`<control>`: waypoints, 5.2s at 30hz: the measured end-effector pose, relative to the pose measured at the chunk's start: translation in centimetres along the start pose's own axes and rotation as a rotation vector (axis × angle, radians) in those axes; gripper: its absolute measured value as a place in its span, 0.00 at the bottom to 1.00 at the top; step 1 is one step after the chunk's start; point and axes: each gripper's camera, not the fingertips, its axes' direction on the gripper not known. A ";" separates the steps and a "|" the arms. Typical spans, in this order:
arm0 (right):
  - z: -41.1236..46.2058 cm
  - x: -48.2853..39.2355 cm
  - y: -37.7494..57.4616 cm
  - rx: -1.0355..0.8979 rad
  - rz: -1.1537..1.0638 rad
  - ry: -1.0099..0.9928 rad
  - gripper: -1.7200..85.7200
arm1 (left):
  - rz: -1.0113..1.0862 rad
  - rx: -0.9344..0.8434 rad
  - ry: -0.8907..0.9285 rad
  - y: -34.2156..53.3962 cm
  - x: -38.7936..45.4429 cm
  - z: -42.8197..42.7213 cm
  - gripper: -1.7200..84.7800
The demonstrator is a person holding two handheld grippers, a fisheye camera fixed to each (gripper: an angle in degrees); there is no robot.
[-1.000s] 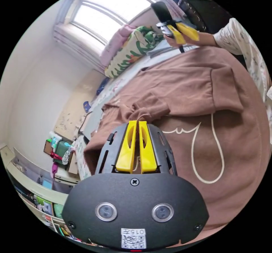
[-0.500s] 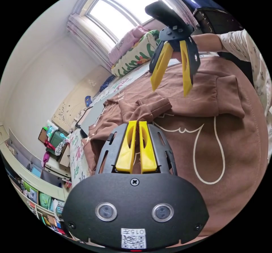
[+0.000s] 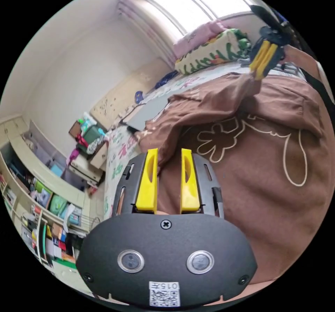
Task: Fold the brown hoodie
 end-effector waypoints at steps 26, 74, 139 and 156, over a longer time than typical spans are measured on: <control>-12.2 -11.2 3.0 0.034 -0.111 -0.316 0.10 | -0.281 -0.224 -0.018 15.7 1.9 11.4 0.06; 1.5 19.5 -38.4 -0.030 0.542 -0.254 0.14 | -0.015 -0.106 -0.005 14.8 21.5 18.0 0.06; -26.4 -12.9 5.9 -0.066 -0.141 -0.258 0.02 | -0.149 -0.327 -0.091 1.3 27.4 8.9 0.04; -25.6 14.6 -4.2 0.147 0.411 -0.127 0.14 | -0.620 0.130 0.159 4.5 8.9 3.2 0.08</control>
